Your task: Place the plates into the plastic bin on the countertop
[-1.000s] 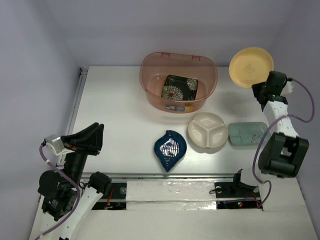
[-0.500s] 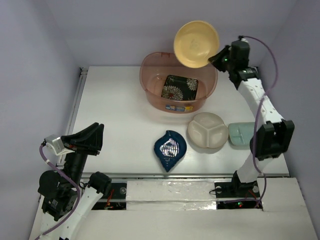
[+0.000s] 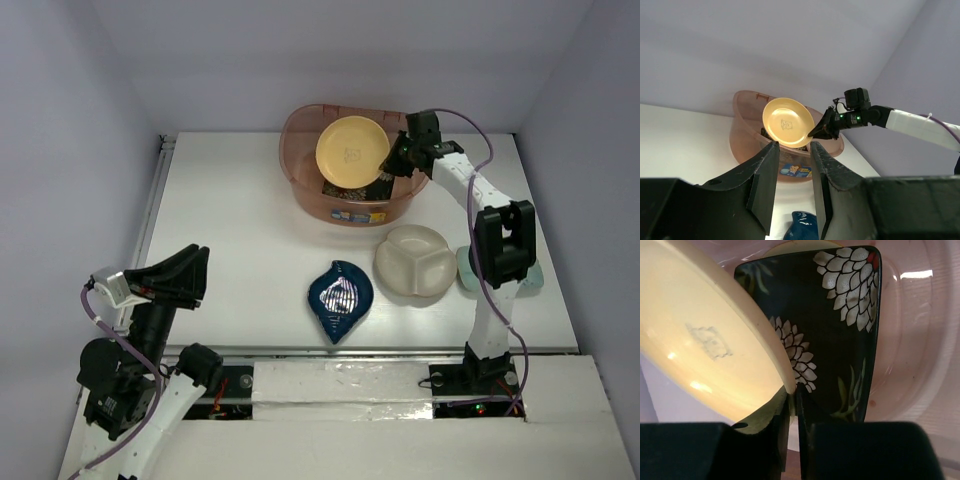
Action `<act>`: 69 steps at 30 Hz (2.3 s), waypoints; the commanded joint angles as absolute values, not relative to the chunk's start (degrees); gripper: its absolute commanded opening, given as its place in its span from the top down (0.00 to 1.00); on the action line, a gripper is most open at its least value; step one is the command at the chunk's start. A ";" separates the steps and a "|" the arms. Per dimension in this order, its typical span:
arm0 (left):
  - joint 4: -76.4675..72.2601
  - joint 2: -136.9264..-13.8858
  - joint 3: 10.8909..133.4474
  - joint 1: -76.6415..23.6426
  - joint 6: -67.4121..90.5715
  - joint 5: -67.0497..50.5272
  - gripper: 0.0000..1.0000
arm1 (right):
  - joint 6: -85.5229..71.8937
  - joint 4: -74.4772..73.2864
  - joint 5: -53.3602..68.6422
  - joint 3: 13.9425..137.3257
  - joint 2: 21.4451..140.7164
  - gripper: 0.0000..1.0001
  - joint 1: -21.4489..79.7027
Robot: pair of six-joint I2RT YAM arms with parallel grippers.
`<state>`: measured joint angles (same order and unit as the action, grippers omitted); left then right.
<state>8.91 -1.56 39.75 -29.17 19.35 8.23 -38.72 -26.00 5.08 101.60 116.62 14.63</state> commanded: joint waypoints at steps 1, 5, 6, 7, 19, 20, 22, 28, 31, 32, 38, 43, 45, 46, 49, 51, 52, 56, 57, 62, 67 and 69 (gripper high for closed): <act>6.94 -2.64 39.99 -29.53 18.90 8.44 0.72 | -37.71 -24.08 6.50 104.06 115.31 0.81 14.59; 6.94 -2.64 39.99 -29.53 18.90 8.44 0.72 | -36.48 -25.75 7.03 104.94 116.37 0.64 14.59; 6.94 -2.64 39.99 -29.53 18.90 8.44 0.72 | -36.30 -25.75 6.94 105.03 116.37 0.60 14.59; 7.03 -2.64 39.99 -29.53 18.90 8.44 0.72 | -36.12 -25.93 6.86 105.20 116.37 0.58 14.59; 6.94 -1.76 39.99 -29.53 18.90 8.26 0.72 | -35.33 -18.64 -4.91 92.66 96.79 0.56 14.07; 6.94 -1.58 40.08 -29.53 18.90 8.26 0.72 | -35.51 -16.11 -7.27 89.94 92.07 0.56 14.06; 6.94 -0.97 39.99 -29.53 18.90 8.17 0.72 | -36.82 -14.51 -9.92 81.01 86.86 0.66 12.58; 6.77 1.84 40.08 -29.53 18.90 8.17 0.75 | -43.06 -14.15 -21.26 57.78 63.75 1.00 3.20; 6.77 3.07 39.99 -30.15 18.90 8.61 0.89 | -45.70 -15.20 -21.97 45.73 54.27 1.00 -2.35; 6.77 3.42 40.08 -30.15 18.90 8.70 0.92 | -46.14 -15.90 -22.15 40.74 52.49 1.00 -5.68; 6.86 5.18 40.08 -31.72 18.98 9.58 0.99 | -51.41 -20.56 -22.23 31.65 46.76 0.44 -14.76; 7.29 6.77 40.25 -33.05 19.07 10.81 0.90 | -58.26 -23.90 -19.26 28.58 47.02 0.30 -19.59; 7.29 7.29 40.34 -33.57 19.07 11.33 0.88 | -60.89 -24.52 -17.67 27.43 46.85 0.32 -21.00; 7.38 7.38 40.43 -34.27 19.07 11.42 0.87 | -61.43 -24.52 -17.23 26.64 46.67 0.33 -22.57; 7.56 7.82 40.43 -35.59 19.07 12.13 0.85 | -63.10 -24.96 -15.82 26.10 46.67 0.35 -23.99; 7.65 8.08 40.52 -36.12 18.99 12.22 0.84 | -63.80 -25.14 -14.69 26.02 47.45 0.35 -23.99; 7.65 8.17 40.60 -36.12 19.07 12.30 0.84 | -63.90 -25.14 -14.50 26.10 48.07 0.35 -23.99; 7.65 8.88 40.69 -36.74 19.07 12.57 0.84 | -65.91 -24.61 -11.34 26.89 53.86 0.35 -23.99; 7.65 9.14 40.78 -37.35 18.99 12.74 0.84 | -66.09 -24.35 -10.82 27.33 55.01 0.35 -23.99; 7.65 9.14 40.78 -37.97 18.90 13.01 0.83 | -70.57 -24.52 -11.68 26.98 56.43 0.38 -23.99; 7.65 9.05 40.78 -38.50 18.72 13.45 0.83 | -75.93 -25.32 -12.75 27.68 60.81 0.42 -23.99; 7.91 8.97 40.78 -39.02 18.72 13.71 0.83 | -75.41 -24.79 -12.92 28.65 63.88 0.43 -23.99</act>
